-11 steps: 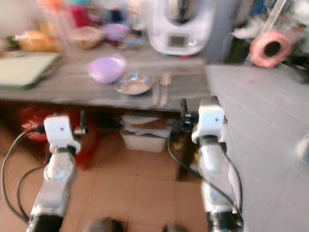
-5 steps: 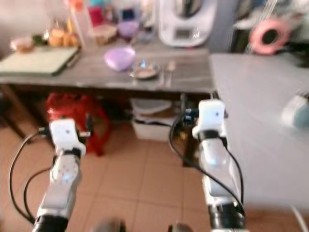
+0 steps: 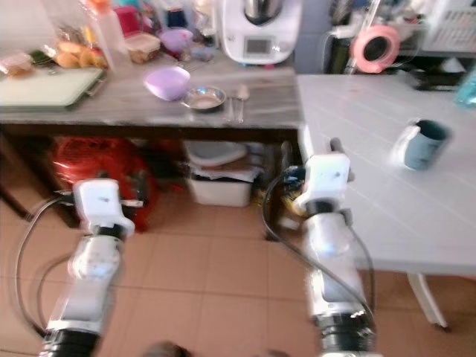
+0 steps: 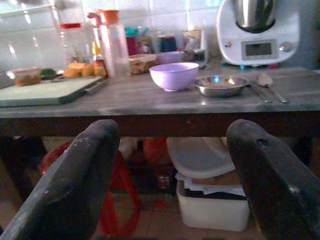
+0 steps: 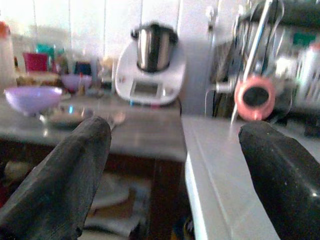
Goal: Setting the table
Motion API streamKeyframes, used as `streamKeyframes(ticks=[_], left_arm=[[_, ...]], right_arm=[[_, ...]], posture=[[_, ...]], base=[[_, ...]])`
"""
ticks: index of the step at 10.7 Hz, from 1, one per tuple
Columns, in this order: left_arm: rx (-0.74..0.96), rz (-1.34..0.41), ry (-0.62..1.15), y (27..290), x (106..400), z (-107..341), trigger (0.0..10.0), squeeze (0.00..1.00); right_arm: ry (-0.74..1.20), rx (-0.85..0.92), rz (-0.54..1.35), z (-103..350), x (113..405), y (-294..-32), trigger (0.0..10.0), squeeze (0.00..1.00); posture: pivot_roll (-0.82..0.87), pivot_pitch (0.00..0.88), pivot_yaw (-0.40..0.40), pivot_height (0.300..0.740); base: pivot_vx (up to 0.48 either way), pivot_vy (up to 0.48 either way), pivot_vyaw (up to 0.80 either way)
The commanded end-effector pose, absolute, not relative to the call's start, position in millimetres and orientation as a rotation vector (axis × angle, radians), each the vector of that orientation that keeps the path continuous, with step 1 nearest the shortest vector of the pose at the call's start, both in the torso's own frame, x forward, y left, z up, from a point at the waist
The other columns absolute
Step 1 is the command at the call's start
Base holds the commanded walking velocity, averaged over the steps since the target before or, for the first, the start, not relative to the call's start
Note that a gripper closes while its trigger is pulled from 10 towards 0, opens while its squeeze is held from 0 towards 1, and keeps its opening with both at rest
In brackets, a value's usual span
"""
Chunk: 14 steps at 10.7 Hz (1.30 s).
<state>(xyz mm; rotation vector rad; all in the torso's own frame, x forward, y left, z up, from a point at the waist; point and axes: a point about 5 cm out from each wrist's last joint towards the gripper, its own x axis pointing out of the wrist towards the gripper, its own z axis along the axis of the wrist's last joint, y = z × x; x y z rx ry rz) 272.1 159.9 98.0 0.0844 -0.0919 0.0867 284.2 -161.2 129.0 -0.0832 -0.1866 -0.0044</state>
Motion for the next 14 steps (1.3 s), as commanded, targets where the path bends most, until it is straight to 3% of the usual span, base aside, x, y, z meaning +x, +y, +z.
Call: streamKeyframes(ticks=[1,7,11,14], left_arm=[[0.077,0.072,-0.103,156.4,271.9,102.8,10.0,0.00],[0.083,0.064,-0.095,157.0,271.0,106.2,10.0,0.00],[0.089,0.041,-0.101,155.8,270.5,107.1,10.0,0.00],[0.091,0.019,-0.110,155.2,269.0,109.2,10.0,0.00]], right_arm=[[-0.146,-0.073,-0.038,123.0,281.5,-170.5,10.0,0.00],[-0.122,-0.039,-0.040,123.0,286.3,-168.2,10.0,0.00],[-0.132,-0.039,-0.036,126.1,290.1,-167.3,10.0,0.00],[-0.135,-0.040,-0.039,128.1,293.1,-166.5,10.0,0.00]], posture=[[-0.05,0.060,0.049,0.740],[-0.04,0.075,0.058,0.740],[-0.03,0.079,0.059,0.740],[-0.03,0.086,0.063,0.740]], base=[[0.000,-0.465,0.00],[0.000,-0.479,-0.17],[0.000,0.000,0.00],[0.418,0.000,0.00]])
